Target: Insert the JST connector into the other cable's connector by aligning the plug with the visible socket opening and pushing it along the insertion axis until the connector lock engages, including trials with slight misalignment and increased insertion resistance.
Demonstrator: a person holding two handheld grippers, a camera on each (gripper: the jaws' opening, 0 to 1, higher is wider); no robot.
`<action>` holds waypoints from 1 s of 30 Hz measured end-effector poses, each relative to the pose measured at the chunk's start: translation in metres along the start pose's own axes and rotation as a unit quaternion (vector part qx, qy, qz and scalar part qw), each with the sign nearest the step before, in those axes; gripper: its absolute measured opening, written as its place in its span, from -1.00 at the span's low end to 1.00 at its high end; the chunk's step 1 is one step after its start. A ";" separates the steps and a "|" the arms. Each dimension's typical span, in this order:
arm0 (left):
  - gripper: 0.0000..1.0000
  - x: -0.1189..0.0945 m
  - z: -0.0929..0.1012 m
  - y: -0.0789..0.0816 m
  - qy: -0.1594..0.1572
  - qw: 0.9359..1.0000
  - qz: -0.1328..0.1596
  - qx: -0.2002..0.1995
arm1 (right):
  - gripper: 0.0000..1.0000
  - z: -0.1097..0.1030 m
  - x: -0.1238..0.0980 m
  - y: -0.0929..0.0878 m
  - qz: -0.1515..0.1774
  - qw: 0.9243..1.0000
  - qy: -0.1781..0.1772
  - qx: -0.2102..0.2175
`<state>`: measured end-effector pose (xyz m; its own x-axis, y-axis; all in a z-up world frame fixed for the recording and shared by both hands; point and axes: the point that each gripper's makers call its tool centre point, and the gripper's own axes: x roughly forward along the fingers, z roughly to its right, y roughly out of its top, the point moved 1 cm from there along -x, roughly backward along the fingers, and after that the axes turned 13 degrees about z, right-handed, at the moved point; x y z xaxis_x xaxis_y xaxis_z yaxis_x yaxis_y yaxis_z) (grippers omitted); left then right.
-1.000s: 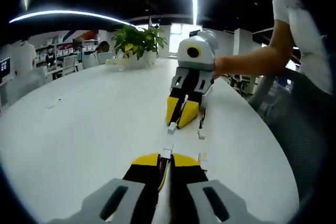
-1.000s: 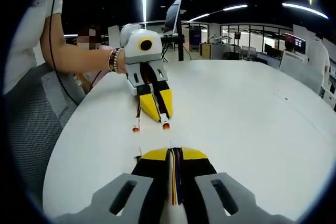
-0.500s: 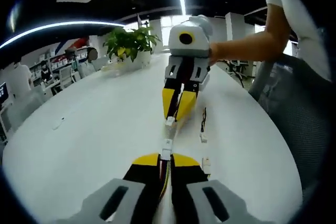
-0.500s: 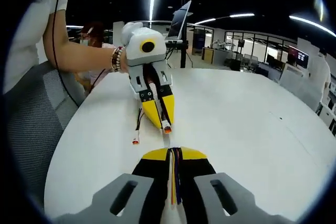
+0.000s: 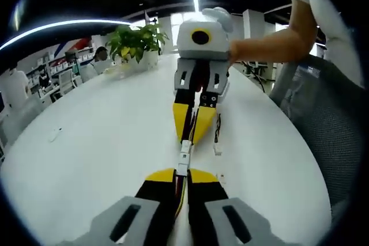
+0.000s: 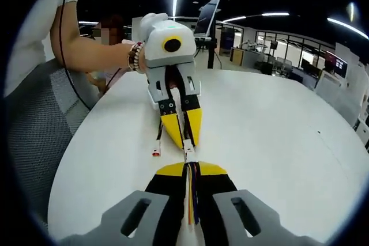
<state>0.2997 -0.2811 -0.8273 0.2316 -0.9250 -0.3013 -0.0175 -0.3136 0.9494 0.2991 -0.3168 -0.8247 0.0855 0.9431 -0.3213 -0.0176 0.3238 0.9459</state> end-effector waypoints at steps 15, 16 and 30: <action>-1.00 0.003 0.003 0.001 -0.009 1.000 0.002 0.000 | -0.94 -0.003 0.001 -0.003 -0.009 1.000 0.007 0.000; -1.00 0.003 0.004 0.001 -0.011 1.000 0.001 0.002 | -0.94 -0.004 0.001 -0.003 -0.010 1.000 0.008 -0.001; -1.00 0.005 0.010 0.002 -0.032 0.999 0.002 0.018 | -0.94 -0.009 0.003 -0.004 -0.011 1.000 0.022 0.006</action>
<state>0.2913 -0.2886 -0.8280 0.1696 -0.9374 -0.3042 -0.0526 -0.3169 0.9470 0.2901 -0.3145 -0.8298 0.0428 0.9382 -0.3434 -0.0046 0.3439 0.9390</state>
